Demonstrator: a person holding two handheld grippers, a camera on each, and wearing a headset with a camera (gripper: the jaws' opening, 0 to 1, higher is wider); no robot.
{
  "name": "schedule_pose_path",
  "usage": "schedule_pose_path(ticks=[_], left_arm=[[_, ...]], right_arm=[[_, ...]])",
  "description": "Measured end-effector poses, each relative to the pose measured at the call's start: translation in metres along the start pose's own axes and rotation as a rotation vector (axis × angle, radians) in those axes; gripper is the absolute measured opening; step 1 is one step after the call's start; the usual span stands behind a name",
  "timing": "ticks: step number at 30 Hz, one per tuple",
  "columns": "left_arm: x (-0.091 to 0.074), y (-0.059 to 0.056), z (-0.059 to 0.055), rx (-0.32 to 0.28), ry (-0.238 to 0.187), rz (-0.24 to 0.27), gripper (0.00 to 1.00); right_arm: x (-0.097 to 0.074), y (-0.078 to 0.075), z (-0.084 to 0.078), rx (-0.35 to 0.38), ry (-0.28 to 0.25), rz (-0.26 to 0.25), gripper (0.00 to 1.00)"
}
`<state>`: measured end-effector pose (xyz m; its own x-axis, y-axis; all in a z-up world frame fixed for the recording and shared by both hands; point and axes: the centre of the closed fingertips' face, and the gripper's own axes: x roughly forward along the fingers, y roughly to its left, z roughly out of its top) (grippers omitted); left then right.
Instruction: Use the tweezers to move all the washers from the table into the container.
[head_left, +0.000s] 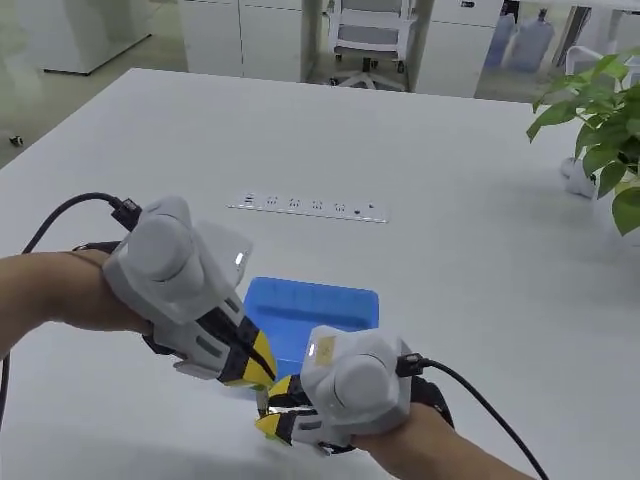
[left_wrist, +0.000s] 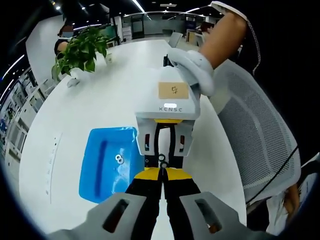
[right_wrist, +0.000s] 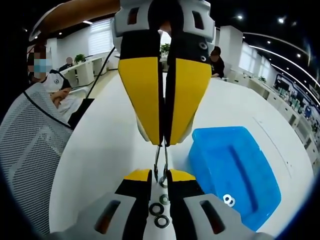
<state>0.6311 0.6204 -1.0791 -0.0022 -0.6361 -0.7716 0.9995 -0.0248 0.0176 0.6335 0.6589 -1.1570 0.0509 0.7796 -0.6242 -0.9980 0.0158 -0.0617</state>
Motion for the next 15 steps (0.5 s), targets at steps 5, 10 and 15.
schedule_pose_path(ticks=[5,10,15], left_arm=[[0.0003,0.0058,0.0,-0.014,-0.002,-0.011,0.05],[-0.0001,0.007,-0.0011,-0.01,0.012,-0.033,0.05],[0.0002,0.0052,-0.001,0.001,0.019,-0.046,0.05]], right_arm=[[0.0001,-0.0003,-0.0008,0.006,0.002,-0.001,0.16],[-0.0009,0.0003,-0.0024,0.009,0.005,-0.001,0.17],[-0.0011,0.0003,-0.0032,0.011,0.007,-0.004,0.17]])
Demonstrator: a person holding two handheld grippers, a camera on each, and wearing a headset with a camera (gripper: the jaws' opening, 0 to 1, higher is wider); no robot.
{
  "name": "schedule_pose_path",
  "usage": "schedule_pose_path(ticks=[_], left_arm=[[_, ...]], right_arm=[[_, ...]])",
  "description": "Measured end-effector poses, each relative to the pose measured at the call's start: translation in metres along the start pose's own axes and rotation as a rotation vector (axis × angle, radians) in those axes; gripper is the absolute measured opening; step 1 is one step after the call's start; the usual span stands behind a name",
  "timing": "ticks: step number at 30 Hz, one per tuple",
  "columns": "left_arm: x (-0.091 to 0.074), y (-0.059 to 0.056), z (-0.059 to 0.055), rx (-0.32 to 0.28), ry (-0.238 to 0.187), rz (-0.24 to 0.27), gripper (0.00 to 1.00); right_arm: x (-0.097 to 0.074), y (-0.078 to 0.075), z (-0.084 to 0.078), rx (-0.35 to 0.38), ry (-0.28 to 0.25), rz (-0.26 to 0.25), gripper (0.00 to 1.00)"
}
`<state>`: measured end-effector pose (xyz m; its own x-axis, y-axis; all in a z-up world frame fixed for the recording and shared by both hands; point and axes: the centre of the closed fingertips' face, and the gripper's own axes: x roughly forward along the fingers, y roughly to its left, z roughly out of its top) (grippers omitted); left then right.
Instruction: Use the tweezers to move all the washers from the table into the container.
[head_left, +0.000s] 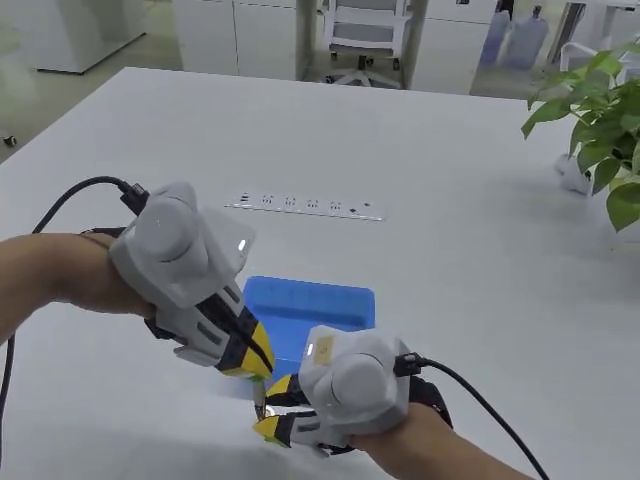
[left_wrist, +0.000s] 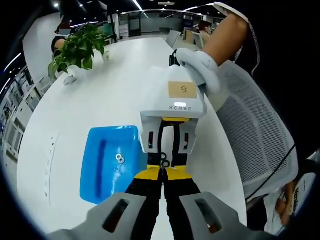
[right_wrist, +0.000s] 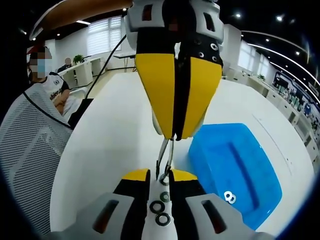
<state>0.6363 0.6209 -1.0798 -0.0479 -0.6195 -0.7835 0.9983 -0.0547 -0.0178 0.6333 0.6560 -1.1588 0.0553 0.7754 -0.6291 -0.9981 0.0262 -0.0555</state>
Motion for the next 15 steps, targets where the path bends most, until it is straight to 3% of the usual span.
schedule_pose_path(ticks=[15], left_arm=[[0.002,-0.0044,0.0012,-0.001,-0.012,0.004,0.05]], right_arm=[[0.0007,-0.0017,0.0029,0.021,-0.011,-0.012,0.1]])
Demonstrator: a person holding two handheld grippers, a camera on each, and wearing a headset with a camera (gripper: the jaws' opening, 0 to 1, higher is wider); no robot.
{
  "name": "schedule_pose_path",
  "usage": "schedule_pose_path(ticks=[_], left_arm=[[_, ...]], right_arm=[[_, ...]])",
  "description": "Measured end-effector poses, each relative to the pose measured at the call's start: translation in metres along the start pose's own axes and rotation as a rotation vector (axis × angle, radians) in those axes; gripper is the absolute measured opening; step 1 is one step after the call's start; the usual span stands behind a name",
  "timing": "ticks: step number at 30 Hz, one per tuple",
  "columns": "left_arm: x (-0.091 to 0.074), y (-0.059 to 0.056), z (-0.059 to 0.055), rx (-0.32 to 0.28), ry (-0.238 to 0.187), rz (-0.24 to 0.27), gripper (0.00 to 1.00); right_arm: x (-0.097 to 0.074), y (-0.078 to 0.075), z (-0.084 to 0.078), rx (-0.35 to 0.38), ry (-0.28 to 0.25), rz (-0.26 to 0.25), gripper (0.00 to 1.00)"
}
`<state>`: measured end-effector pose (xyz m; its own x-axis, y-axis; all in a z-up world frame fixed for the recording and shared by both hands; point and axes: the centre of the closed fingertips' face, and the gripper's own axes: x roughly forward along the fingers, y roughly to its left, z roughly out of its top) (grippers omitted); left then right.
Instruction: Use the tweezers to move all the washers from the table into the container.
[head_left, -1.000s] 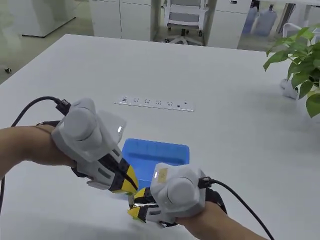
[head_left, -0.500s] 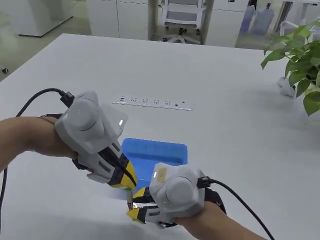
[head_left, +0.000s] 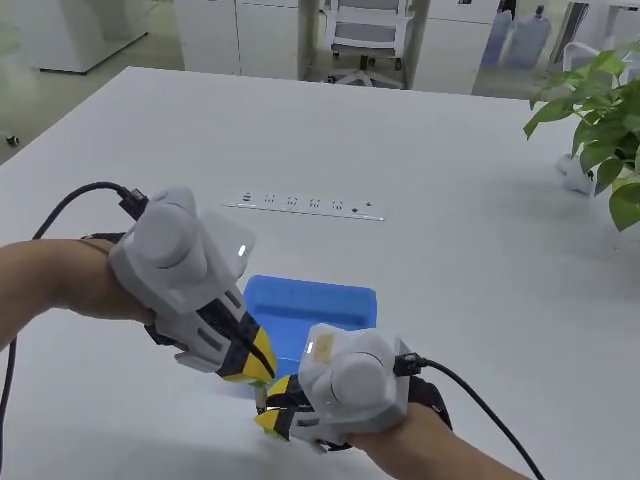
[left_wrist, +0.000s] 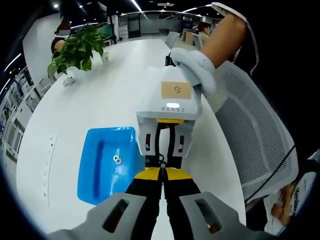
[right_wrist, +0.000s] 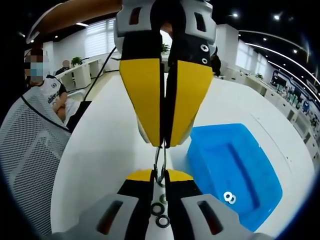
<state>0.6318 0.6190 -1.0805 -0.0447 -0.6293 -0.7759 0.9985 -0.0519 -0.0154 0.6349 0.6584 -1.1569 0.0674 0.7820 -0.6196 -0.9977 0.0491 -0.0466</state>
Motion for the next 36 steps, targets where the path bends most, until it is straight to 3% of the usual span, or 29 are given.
schedule_pose_path(ticks=[18,36], left_arm=[[0.0,0.0,0.0,0.0,0.009,0.002,0.05],[-0.01,0.0,0.015,-0.047,-0.014,0.01,0.05]], right_arm=[[-0.002,-0.001,-0.001,0.012,0.007,-0.007,0.09],[-0.016,-0.001,0.01,-0.001,-0.004,0.0,0.09]])
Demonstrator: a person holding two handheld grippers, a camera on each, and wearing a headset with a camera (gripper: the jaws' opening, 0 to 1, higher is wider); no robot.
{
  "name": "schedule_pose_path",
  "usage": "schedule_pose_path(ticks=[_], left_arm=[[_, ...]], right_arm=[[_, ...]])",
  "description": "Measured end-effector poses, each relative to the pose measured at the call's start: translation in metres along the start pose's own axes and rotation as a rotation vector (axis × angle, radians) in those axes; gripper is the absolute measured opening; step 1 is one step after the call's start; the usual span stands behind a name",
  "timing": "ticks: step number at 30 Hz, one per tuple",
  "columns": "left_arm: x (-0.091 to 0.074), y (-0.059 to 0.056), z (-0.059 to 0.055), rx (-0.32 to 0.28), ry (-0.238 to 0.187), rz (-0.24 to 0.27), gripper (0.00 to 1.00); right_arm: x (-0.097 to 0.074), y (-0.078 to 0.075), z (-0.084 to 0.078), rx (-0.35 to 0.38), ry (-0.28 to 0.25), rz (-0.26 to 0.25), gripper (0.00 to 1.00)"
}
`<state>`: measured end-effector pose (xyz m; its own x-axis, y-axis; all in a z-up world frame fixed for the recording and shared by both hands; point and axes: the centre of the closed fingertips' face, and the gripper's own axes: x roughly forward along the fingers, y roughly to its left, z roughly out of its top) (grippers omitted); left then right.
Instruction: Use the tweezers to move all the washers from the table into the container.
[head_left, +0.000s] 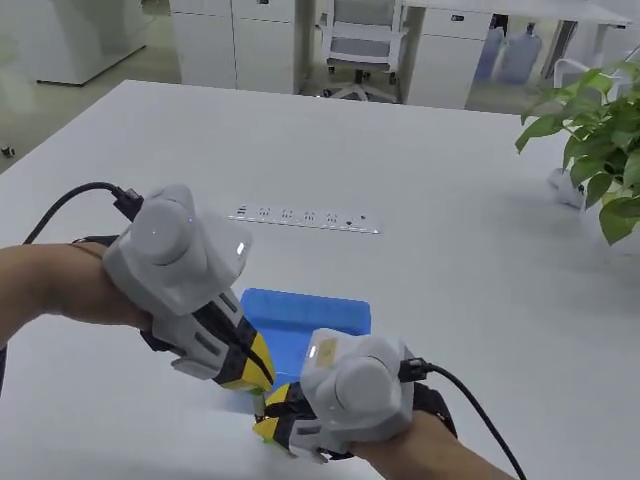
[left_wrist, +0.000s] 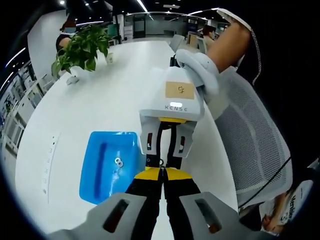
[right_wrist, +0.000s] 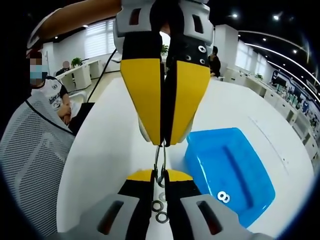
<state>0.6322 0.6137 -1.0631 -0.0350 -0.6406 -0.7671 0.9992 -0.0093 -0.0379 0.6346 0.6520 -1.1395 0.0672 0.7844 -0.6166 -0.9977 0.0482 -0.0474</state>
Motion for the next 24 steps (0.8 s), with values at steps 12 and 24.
schedule_pose_path(ticks=[12,24], left_arm=[[-0.011,0.003,0.015,0.004,-0.008,0.004,0.05],[-0.024,0.012,0.032,0.033,-0.011,0.022,0.05]], right_arm=[[-0.015,-0.004,0.01,-0.012,-0.004,-0.015,0.09],[-0.03,-0.019,0.024,-0.018,-0.025,-0.05,0.09]])
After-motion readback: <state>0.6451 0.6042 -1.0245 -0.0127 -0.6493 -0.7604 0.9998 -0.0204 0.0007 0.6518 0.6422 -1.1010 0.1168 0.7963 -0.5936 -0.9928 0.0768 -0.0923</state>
